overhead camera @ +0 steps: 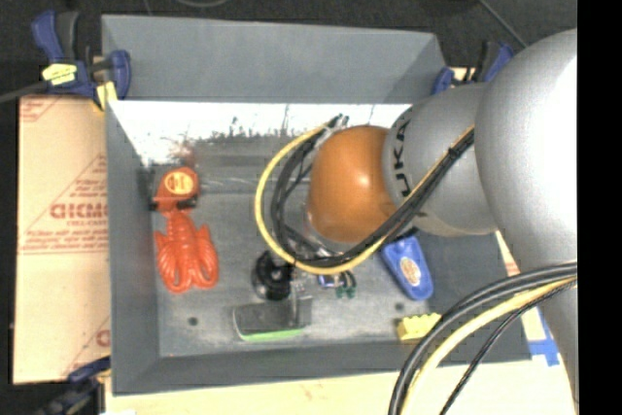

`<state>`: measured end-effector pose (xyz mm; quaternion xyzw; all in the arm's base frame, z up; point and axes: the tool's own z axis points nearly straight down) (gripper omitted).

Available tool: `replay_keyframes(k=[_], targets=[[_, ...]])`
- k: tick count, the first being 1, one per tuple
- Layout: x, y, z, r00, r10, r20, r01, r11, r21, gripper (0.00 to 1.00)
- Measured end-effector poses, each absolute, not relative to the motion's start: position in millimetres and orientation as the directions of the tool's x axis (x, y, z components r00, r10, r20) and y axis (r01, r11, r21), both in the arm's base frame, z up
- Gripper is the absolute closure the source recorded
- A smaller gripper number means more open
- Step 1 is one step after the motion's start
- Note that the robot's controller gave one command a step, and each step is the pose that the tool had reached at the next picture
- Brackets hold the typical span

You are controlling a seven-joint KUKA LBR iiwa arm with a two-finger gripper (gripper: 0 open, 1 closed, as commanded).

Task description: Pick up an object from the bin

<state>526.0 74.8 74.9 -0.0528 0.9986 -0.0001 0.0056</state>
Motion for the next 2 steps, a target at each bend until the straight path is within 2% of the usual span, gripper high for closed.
replay_keyframes(k=[1, 2], targets=[[542.7, 72.3, 77.6, -0.997, -0.073, -0.014, -0.073, 0.997, 0.002, 1.0], [542.7, 72.2, 77.6, -0.997, -0.071, -0.014, -0.071, 0.997, 0.002, 1.0]])
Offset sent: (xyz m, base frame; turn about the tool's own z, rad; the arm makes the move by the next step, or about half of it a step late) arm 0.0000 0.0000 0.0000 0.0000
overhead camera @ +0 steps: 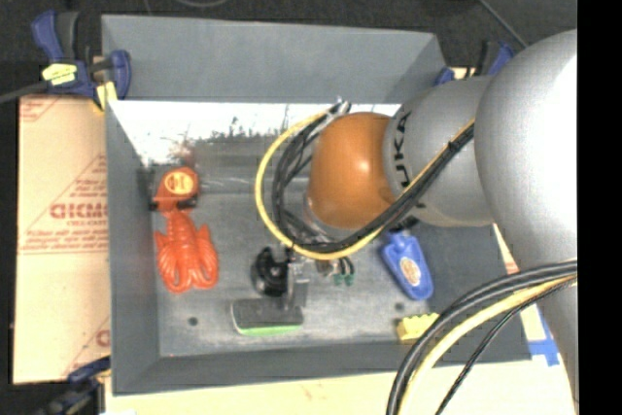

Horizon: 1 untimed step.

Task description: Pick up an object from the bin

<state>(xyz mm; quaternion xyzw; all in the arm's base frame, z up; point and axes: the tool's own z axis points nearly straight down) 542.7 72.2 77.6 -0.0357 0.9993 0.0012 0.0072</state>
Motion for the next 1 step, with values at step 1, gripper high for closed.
replay_keyframes(k=[1], targets=[[542.7, 72.3, 77.6, -0.997, -0.071, -0.014, -0.071, 0.997, 0.002, 1.0]])
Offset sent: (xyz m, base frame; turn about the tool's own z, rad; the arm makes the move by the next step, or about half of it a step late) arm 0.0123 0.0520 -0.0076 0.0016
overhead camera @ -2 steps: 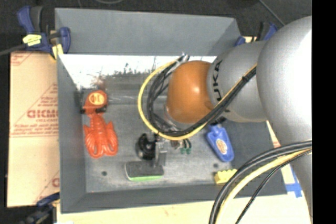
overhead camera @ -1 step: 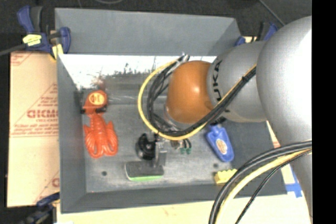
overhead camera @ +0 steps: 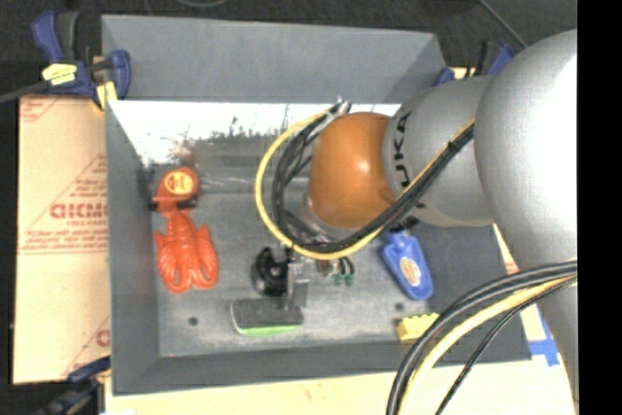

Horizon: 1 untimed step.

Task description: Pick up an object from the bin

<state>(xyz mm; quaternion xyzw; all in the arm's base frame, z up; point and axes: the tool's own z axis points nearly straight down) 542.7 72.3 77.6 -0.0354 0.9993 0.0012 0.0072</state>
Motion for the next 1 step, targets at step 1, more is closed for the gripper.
replay_keyframes(k=[1], targets=[[561.0, 122.1, 77.9, -0.998, -0.069, -0.013, -0.069, 0.998, -0.002, 1.0]])
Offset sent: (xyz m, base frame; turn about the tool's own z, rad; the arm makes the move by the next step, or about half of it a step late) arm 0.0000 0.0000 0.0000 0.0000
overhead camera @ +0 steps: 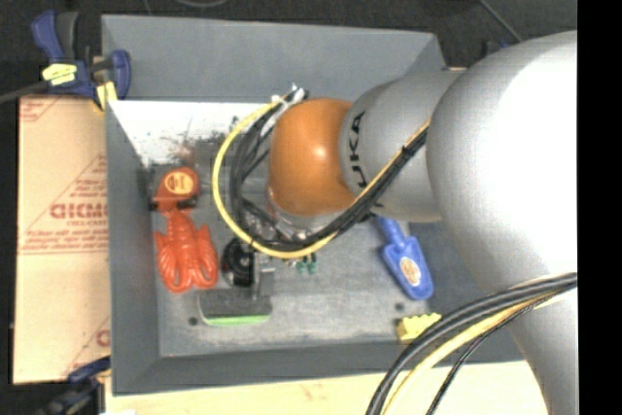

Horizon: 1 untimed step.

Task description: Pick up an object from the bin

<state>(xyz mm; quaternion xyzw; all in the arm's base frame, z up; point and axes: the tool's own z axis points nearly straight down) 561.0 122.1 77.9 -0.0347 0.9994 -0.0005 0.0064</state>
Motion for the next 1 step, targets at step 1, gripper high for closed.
replay_keyframes(k=[1], targets=[[561.0, 122.1, 77.9, -0.998, -0.069, -0.013, -0.069, 0.998, -0.001, 1.0]])
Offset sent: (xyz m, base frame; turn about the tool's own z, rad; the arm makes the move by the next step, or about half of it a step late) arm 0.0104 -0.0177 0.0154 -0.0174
